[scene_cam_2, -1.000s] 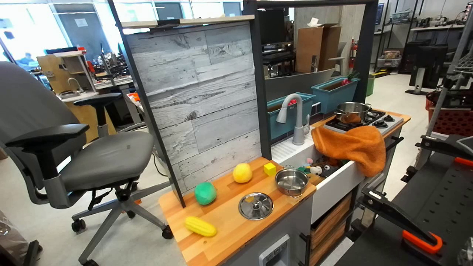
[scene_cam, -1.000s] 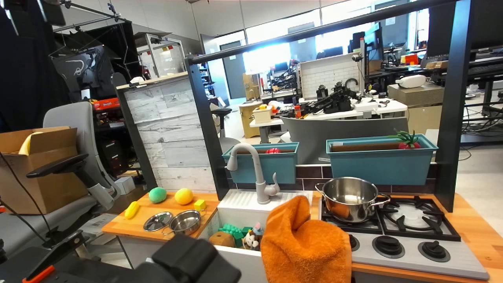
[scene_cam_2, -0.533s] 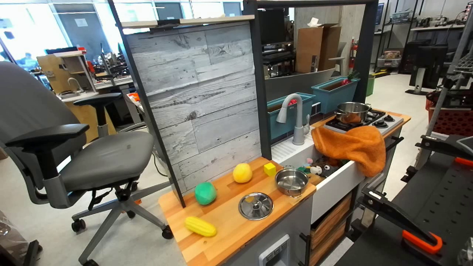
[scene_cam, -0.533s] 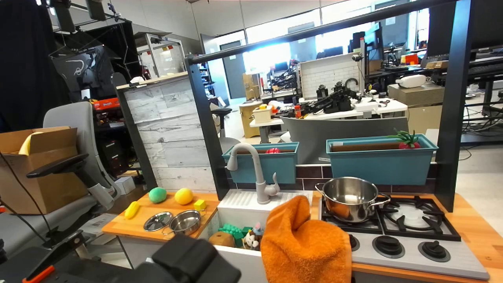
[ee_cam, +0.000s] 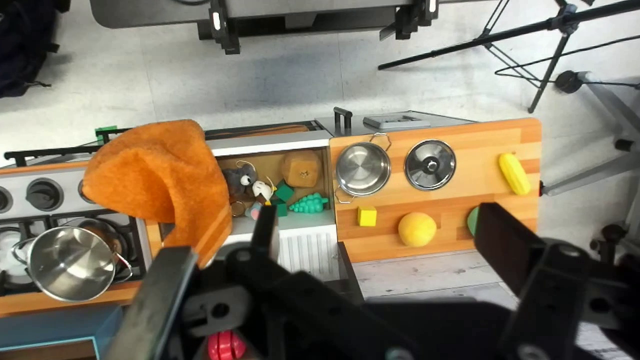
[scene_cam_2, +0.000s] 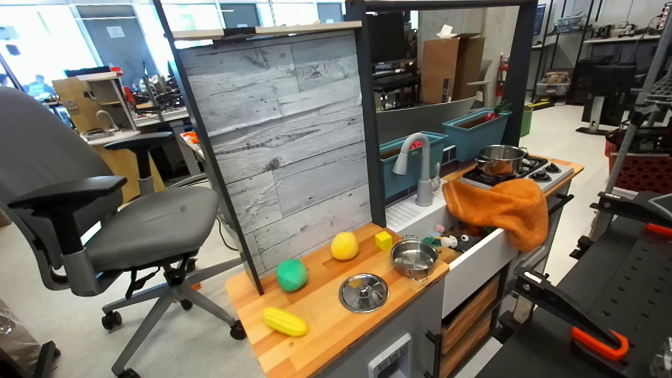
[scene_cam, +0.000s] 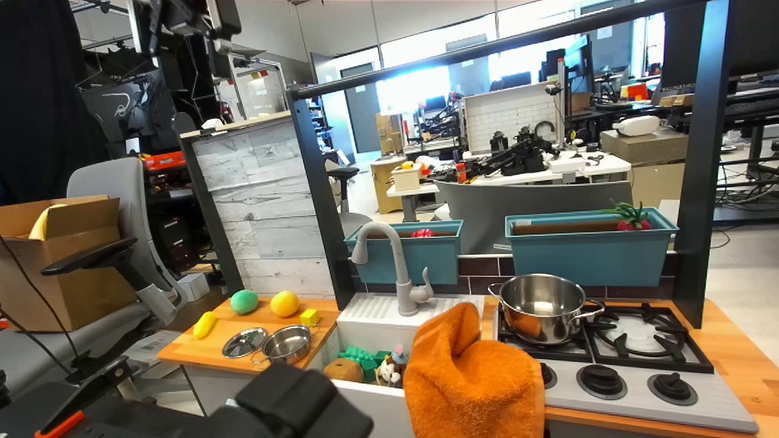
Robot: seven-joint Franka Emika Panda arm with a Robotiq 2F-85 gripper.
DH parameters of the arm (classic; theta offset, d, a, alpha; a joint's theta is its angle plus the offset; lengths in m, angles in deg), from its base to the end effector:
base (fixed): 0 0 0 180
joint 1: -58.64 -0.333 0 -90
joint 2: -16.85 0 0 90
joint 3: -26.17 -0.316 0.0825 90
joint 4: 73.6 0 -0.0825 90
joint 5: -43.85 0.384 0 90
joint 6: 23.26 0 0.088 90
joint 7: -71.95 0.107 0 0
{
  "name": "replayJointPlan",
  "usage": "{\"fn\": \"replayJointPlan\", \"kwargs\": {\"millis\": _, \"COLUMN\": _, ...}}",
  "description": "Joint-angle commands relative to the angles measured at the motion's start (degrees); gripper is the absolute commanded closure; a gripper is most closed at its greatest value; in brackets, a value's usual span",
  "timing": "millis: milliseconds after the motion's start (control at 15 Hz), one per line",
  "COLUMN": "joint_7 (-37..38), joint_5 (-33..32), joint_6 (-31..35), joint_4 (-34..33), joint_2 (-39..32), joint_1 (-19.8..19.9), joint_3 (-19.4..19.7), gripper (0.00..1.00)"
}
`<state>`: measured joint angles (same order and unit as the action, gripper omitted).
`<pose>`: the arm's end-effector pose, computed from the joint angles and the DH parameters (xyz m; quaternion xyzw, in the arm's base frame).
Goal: Put the yellow cube inside the silver pot on the left
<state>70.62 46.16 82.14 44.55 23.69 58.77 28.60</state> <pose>0.5082 -0.0201 0.4784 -0.9983 0.0168 0.0508 0.0234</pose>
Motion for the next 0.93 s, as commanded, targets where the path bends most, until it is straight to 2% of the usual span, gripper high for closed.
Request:
{"fn": "replayJointPlan", "kwargs": {"millis": 0, "joint_7": 0.45, "joint_5": 0.97, "joint_6": 10.91, "joint_4": 5.25, "joint_2": -2.14, "joint_1": -0.01, "joint_3": -0.79, "gripper": 0.00}}
{"fn": "replayJointPlan", "kwargs": {"millis": 400, "joint_7": -1.86, "joint_5": -0.15, "joint_6": 29.31, "joint_4": 13.85, "joint_2": -9.18, "joint_1": -0.98, "joint_3": -2.48, "gripper": 0.00}}
{"fn": "replayJointPlan", "kwargs": {"millis": 733, "joint_7": -6.83, "joint_5": 1.71, "joint_6": 48.61, "joint_4": 14.62, "joint_2": -21.04, "joint_1": -0.25, "joint_3": -3.52, "gripper": 0.00}}
{"fn": "replayJointPlan", "kwargs": {"millis": 867, "joint_7": -9.40, "joint_5": 4.81, "joint_6": 56.79, "joint_4": 13.80, "joint_2": -26.84, "joint_1": 1.10, "joint_3": -5.32, "gripper": 0.00}}
